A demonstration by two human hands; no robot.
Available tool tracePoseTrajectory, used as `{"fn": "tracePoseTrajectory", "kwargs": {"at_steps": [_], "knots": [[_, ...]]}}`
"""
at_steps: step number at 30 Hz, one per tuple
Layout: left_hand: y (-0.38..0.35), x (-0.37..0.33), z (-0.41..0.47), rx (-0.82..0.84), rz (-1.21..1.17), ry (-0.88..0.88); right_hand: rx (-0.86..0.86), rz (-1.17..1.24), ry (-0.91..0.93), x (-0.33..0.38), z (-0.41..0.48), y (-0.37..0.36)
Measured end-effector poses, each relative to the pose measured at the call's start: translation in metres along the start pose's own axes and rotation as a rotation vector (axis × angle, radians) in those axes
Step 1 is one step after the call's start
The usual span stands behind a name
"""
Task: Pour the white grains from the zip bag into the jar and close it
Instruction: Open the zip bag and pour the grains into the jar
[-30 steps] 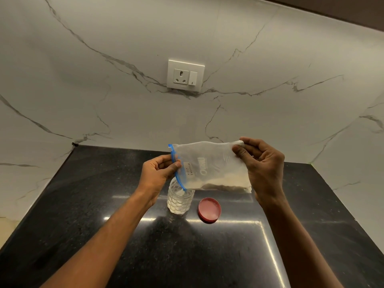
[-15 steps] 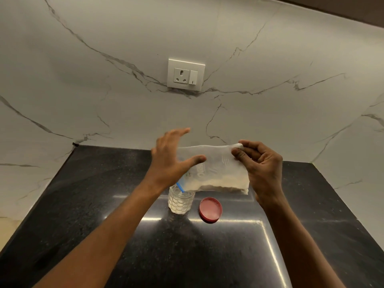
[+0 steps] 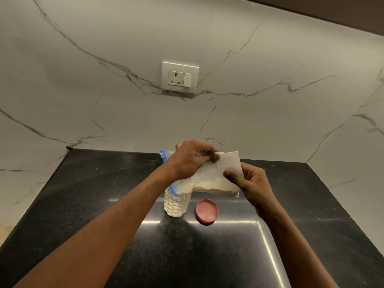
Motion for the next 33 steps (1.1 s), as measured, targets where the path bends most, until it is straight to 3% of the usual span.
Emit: {"fn": "tracePoseTrajectory", "kwargs": {"at_steps": [5, 10, 13, 15, 17, 20, 23, 27, 33], "knots": [[0.003, 0.003, 0.001, -0.019, -0.036, -0.004, -0.15, -0.028, 0.073, 0.002, 0.001, 0.006], [0.01, 0.006, -0.005, -0.066, -0.029, 0.007, -0.146, 0.032, 0.08, 0.003, 0.003, -0.001], [0.032, 0.026, -0.018, -0.291, 0.043, 0.065, -0.147, 0.095, 0.074, 0.004, 0.001, -0.003], [0.05, 0.052, -0.043, -0.518, -0.055, 0.211, -0.163, 0.113, 0.084, 0.004, -0.001, -0.002], [0.051, 0.087, -0.073, -0.629, -0.243, 0.383, -0.181, 0.137, 0.092, 0.004, -0.001, -0.002], [0.024, 0.125, -0.103, -0.459, -0.39, 0.58, -0.228, 0.16, 0.097, 0.0, -0.002, -0.001], [0.0, 0.138, -0.11, -0.241, -0.276, 0.573, -0.248, 0.158, 0.107, -0.003, -0.004, -0.004], [0.005, 0.14, -0.104, -0.312, -0.222, 0.496, -0.256, 0.176, 0.143, 0.003, -0.005, -0.004], [0.004, 0.139, -0.095, -0.248, -0.178, 0.44, -0.264, 0.145, 0.178, 0.008, -0.006, 0.001]]}}
Point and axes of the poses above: each hand's wrist, its own z-axis towards the middle knuckle, its own y-axis out of the back of the hand, x = y × z, the point moved 8 cm from there along z, towards the middle knuckle, and after that the axes turned 7 degrees about -x, right-handed, at the moved point
